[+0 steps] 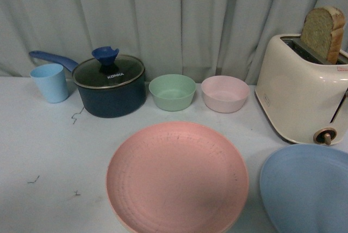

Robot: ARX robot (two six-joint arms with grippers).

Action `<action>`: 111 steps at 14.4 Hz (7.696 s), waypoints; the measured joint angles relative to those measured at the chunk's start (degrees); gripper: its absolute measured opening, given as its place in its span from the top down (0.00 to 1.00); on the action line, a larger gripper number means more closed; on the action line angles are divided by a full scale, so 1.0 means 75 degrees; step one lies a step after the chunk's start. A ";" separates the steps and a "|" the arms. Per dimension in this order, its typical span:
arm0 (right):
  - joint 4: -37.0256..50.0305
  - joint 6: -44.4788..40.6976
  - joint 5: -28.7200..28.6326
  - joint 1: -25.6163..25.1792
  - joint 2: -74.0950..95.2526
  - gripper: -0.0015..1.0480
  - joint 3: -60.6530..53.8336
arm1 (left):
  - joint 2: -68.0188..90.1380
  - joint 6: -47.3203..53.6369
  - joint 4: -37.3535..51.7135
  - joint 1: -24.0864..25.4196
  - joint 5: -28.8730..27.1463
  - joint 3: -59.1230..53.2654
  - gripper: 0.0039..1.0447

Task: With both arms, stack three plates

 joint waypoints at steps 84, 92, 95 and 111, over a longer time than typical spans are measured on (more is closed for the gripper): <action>-0.3171 0.0484 0.0848 0.1953 -1.3557 0.98 -0.3873 | 0.0000 0.0000 -0.0003 0.0003 -0.0003 0.0000 0.06; -0.4648 0.0469 0.0836 0.1953 -1.4950 0.76 -0.3870 | 0.0000 0.0000 -0.0003 0.0003 -0.0003 0.0000 0.06; -0.4648 0.0469 0.0833 0.1953 -1.4950 0.36 -0.3870 | 0.0000 0.0000 -0.0003 0.0003 0.0000 0.0000 0.06; -0.4648 0.0469 0.0833 0.1953 -1.4950 0.06 -0.3870 | 0.0000 0.0000 -0.0003 0.0003 -0.0003 0.0000 0.06</action>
